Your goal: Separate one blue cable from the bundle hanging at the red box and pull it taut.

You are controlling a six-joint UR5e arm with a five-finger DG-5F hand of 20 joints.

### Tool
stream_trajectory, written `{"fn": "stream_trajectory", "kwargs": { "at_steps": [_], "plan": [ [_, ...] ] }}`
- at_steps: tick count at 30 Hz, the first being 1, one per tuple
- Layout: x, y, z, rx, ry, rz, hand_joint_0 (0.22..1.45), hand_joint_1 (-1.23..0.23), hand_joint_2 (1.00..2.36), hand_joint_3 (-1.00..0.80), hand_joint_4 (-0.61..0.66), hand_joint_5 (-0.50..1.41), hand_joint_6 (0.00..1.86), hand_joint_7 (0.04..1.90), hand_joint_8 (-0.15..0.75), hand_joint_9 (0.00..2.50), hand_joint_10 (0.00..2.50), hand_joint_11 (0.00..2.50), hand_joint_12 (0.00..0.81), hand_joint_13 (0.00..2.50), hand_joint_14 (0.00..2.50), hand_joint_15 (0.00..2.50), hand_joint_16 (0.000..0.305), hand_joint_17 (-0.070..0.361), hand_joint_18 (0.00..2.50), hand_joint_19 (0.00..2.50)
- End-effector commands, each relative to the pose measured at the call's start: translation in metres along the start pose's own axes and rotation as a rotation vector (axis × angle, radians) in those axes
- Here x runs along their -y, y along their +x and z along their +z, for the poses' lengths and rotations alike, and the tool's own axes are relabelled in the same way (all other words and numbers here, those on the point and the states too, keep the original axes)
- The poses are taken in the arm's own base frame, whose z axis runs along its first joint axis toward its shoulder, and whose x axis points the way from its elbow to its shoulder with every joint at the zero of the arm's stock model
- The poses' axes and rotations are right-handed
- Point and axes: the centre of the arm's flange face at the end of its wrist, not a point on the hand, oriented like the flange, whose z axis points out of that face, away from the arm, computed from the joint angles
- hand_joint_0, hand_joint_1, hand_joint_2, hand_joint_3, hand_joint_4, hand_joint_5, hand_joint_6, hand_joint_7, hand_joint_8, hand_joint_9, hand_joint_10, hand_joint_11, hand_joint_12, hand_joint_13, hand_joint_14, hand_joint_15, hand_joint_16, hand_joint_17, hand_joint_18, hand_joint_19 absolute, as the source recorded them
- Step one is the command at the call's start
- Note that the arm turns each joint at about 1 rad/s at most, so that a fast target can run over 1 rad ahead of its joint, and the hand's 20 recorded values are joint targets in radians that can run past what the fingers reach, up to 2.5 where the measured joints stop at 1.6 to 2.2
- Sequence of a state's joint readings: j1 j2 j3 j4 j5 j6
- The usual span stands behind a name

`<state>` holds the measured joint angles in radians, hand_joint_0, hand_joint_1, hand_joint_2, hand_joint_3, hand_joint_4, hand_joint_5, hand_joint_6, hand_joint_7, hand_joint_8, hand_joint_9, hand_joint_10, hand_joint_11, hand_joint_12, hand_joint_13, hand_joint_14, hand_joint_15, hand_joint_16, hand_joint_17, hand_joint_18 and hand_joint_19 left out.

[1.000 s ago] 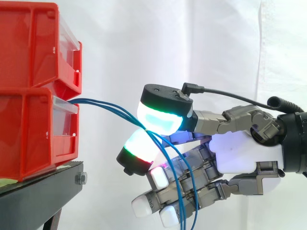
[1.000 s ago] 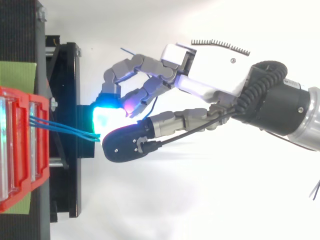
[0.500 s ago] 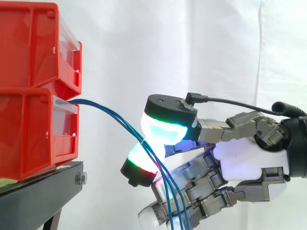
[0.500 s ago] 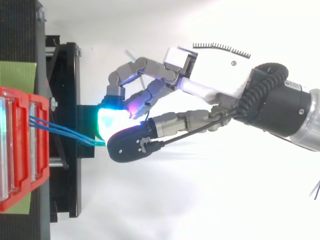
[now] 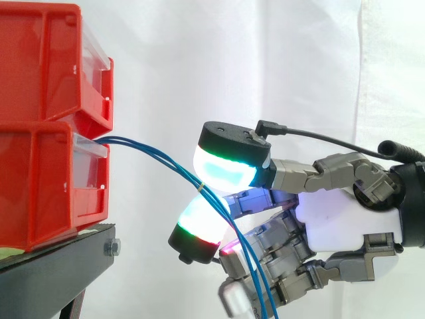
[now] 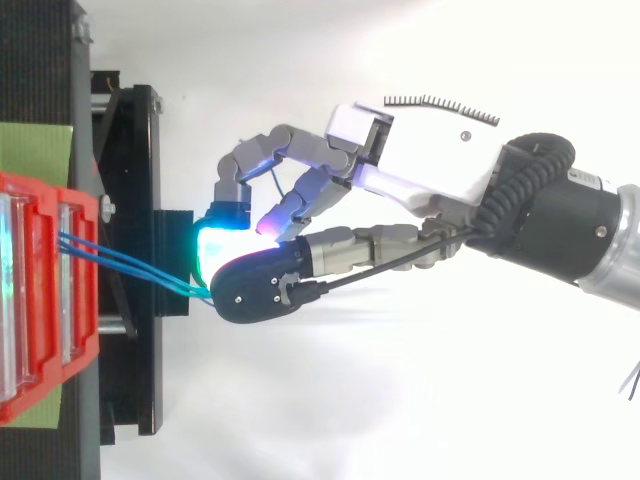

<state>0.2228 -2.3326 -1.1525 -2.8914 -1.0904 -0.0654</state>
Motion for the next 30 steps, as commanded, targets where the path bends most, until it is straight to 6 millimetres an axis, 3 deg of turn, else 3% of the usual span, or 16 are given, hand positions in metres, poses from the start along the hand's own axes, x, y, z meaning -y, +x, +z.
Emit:
{"fn": "stream_trajectory", "kwargs": {
  "at_steps": [1,11,23,30],
  "plan": [
    [-0.0011,-0.0002,0.0003,0.0,-0.004,0.001,0.54,-0.54,1.0,-0.5,0.12,-0.22,0.91,0.99,0.31,1.09,0.02,1.04,0.354,1.14,0.03,0.8,0.05,0.111,0.76,0.56],
    [-0.0006,0.0033,-0.0001,-0.003,-0.006,0.002,0.53,-0.5,1.0,-0.5,0.13,-0.23,0.9,0.97,0.313,1.07,0.02,1.07,0.342,1.24,0.02,0.96,0.051,0.115,0.78,0.56],
    [-0.0013,0.0066,-0.0006,-0.004,-0.01,0.004,0.52,-0.62,1.0,-0.5,0.14,-0.24,0.91,0.93,0.31,1.04,0.02,1.12,0.335,1.33,0.02,1.11,0.053,0.12,0.8,0.57],
    [-0.0006,0.0075,-0.0011,-0.004,-0.009,0.003,0.49,-0.55,1.0,-0.5,0.16,-0.24,0.89,0.89,0.315,1.05,0.02,1.14,0.353,1.35,0.02,1.12,0.056,0.126,0.81,0.56]
  ]
}}
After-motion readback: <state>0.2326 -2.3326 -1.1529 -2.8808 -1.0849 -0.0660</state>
